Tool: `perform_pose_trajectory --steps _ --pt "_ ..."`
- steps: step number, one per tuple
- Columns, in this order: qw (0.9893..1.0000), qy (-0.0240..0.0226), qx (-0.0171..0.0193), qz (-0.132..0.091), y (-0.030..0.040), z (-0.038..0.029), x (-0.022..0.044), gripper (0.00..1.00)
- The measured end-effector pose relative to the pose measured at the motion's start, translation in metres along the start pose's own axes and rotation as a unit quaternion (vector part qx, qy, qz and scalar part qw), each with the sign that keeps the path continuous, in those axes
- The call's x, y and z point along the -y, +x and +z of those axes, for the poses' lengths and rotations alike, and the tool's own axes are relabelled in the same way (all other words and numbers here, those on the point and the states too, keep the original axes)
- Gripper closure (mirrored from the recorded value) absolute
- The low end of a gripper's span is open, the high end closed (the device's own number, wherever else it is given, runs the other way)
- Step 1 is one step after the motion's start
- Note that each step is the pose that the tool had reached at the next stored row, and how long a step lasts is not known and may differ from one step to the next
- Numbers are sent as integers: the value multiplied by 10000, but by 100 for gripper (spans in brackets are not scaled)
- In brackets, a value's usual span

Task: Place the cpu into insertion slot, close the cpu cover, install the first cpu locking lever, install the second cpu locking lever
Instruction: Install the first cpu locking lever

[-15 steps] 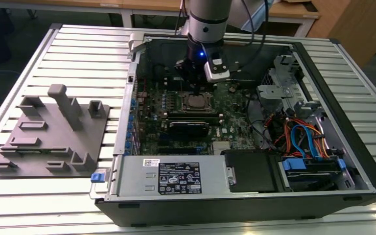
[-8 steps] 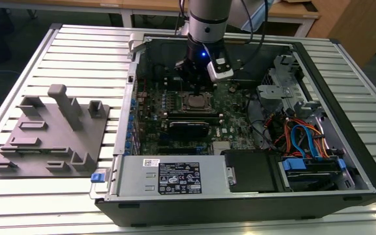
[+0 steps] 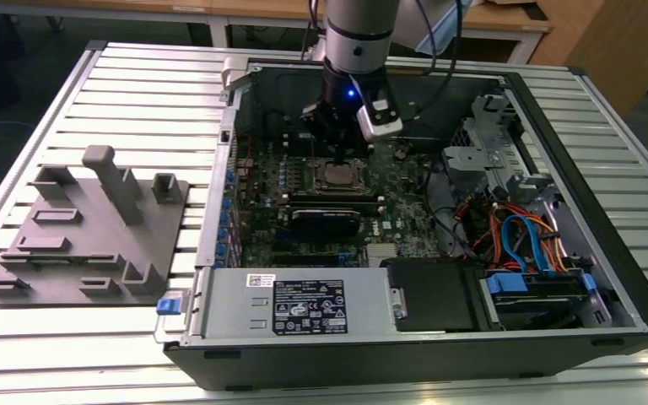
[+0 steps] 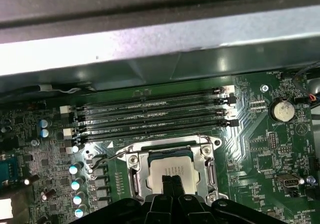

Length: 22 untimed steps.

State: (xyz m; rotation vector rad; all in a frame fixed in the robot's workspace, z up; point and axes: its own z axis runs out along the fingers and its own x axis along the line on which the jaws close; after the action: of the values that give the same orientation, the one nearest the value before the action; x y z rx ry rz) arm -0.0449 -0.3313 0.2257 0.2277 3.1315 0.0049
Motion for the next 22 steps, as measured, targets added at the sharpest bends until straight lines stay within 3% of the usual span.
perform_pose_trajectory --steps 13,22 --pt "10000 -3 0 -91 -1 -137 -1 90" --pt "9999 -3 0 -109 -1 -140 -1 90"
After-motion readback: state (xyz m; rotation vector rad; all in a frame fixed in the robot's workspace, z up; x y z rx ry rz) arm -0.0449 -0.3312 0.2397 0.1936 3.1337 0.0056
